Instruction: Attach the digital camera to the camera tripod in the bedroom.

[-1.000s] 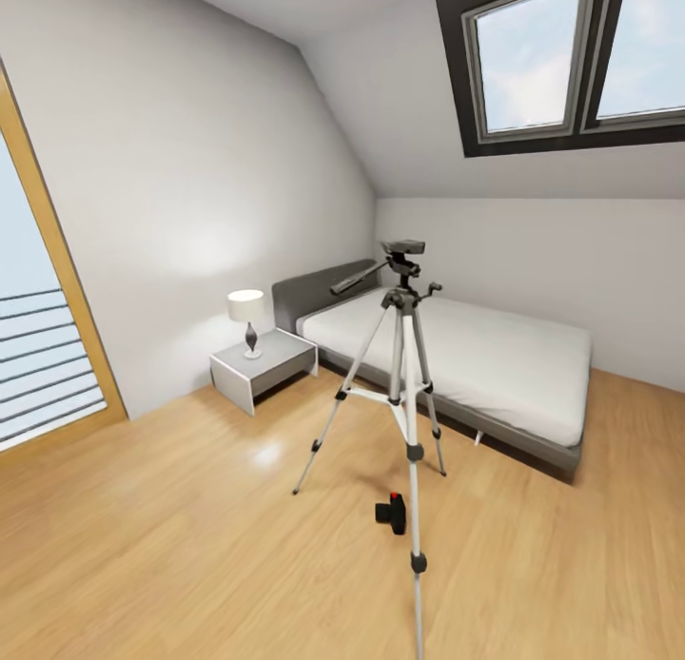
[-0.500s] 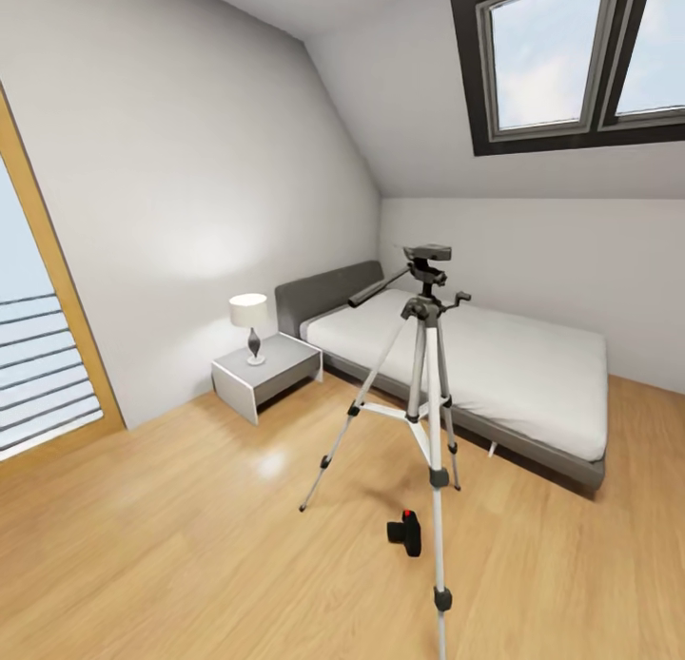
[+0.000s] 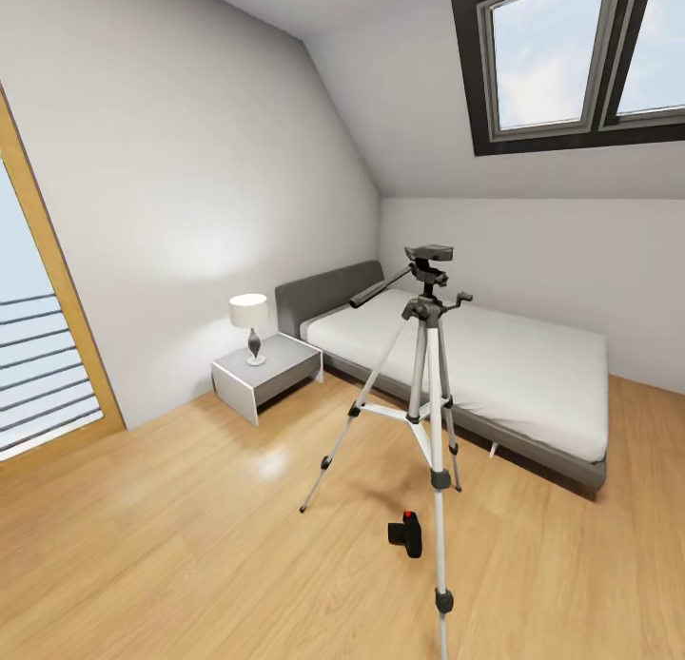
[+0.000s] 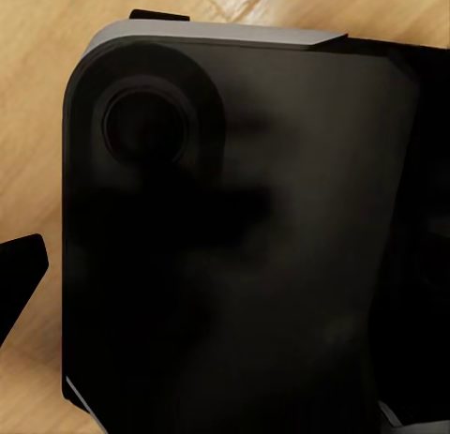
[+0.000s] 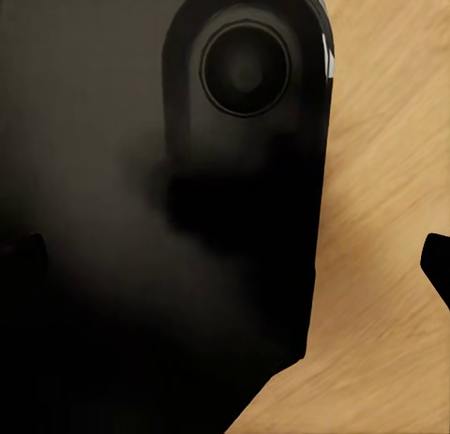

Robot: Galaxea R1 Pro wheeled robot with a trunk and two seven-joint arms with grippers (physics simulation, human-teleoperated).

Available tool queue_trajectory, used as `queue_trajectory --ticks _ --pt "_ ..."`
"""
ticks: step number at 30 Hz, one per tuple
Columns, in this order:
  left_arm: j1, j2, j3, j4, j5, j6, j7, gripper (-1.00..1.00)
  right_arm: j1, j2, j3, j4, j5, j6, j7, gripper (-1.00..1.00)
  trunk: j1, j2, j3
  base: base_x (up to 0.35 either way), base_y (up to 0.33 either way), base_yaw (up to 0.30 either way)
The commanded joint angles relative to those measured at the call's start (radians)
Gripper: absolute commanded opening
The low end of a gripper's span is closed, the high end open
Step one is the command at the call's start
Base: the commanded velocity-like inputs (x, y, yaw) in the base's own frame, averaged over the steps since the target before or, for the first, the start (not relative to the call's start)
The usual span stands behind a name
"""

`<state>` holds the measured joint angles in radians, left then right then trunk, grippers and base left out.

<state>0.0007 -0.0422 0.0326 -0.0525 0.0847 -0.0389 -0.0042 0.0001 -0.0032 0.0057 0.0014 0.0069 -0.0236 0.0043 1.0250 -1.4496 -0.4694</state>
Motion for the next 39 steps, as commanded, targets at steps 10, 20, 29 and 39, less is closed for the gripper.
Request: queue_trajectory --ticks 10,20,29,39 --pt "0.0 -0.001 0.001 0.0 0.009 -0.003 0.0 1.0 0.0 -0.001 0.001 0.0 0.001 -0.002 -0.001 1.0 0.0 0.0 -0.001 0.113 0.001 0.0" --pt "0.0 -0.001 0.001 0.0 0.009 -0.003 0.0 1.0 0.0 -0.004 0.0 0.0 0.0 -0.002 -0.006 1.0 0.0 0.0 -0.001 0.312 0.118 0.0" --pt "0.0 -0.001 0.001 0.0 0.009 -0.002 0.0 1.0 0.0 -0.003 0.0 0.0 -0.001 -0.003 -0.006 1.0 0.0 0.0 -0.001 0.294 0.2 -0.04" --pt "0.0 -0.001 0.001 0.0 0.009 -0.002 0.0 1.0 0.0 -0.002 0.0 0.0 -0.001 -0.002 -0.006 1.0 0.0 0.0 -0.001 0.176 0.165 -0.205"
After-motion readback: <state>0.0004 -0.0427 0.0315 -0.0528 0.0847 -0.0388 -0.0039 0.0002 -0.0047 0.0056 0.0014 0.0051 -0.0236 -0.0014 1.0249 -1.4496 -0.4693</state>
